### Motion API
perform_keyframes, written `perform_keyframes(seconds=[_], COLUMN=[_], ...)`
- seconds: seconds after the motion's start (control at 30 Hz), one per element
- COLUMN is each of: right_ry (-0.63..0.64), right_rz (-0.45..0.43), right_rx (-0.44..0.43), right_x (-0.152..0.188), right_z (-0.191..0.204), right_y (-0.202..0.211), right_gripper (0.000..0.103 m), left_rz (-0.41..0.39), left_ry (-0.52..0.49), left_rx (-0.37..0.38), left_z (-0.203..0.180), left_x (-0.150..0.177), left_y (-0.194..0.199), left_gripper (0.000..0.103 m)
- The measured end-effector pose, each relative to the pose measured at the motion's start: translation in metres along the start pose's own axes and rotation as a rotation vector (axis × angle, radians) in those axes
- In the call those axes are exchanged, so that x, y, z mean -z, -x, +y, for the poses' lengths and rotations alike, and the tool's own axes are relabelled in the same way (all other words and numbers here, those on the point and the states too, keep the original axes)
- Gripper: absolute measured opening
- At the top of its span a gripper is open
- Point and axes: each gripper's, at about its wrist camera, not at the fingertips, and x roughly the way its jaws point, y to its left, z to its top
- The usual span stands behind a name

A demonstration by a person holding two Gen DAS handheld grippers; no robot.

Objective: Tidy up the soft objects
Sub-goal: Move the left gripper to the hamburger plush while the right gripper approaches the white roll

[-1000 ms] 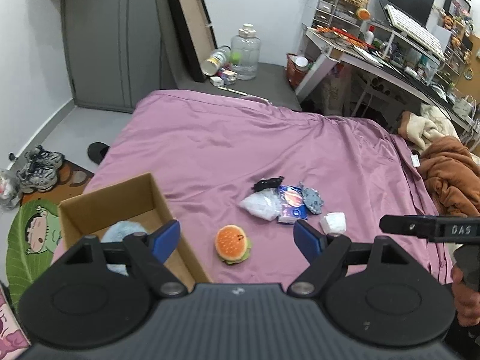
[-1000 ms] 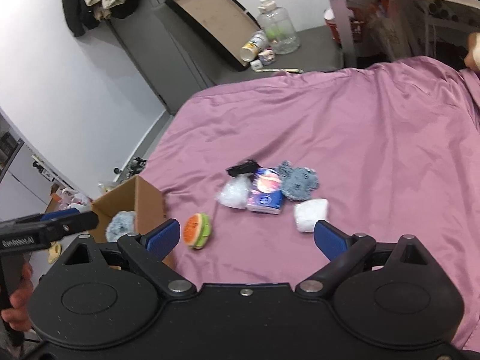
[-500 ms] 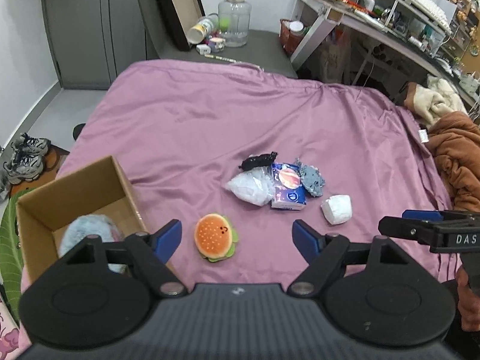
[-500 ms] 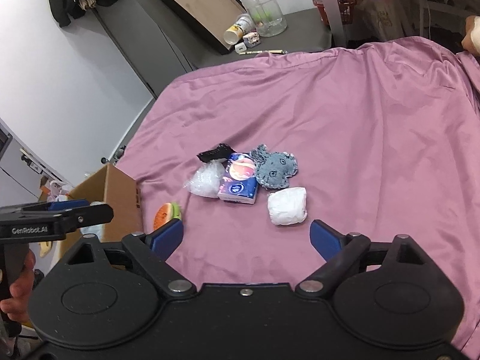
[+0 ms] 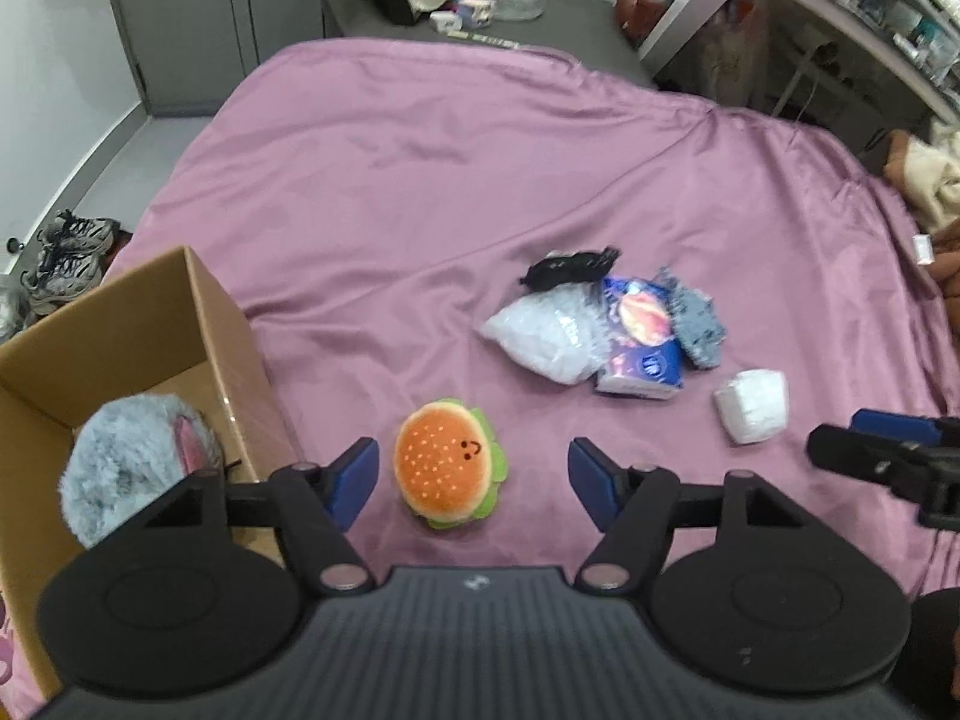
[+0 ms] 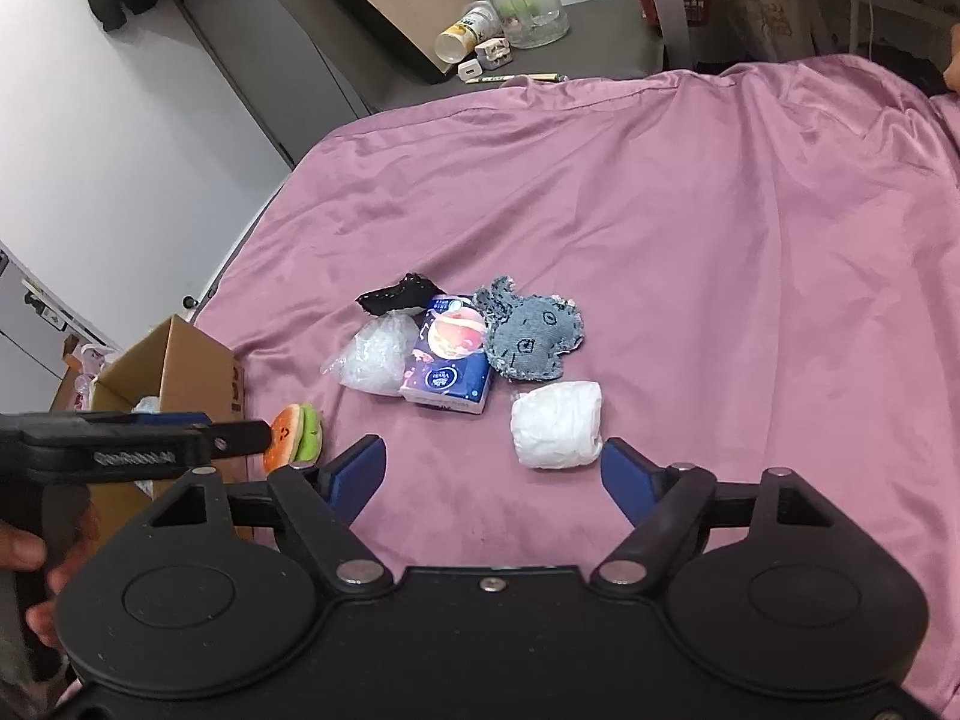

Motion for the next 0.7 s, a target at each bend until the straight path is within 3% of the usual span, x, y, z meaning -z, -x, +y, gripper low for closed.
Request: perform_keyframes(seconds=[0.47, 0.7], right_ry=[0.065, 0.064], right_rz=[0.046, 0.065], right_rx=[0.034, 0.093], right_x=[-0.01, -0.008], right_z=[0.007, 0.005], right_y=[-0.03, -0.046], right_gripper=[0.076, 0.058], left_rz=[0.045, 0.041], left_ry=[-0.081, -0.151], left_rx=[-0.182, -0.226], left_z=[-0.018, -0.025], left_x=[-0.003, -0.002], left_y=[-0.042, -0.049], left_gripper=[0.066, 0.065])
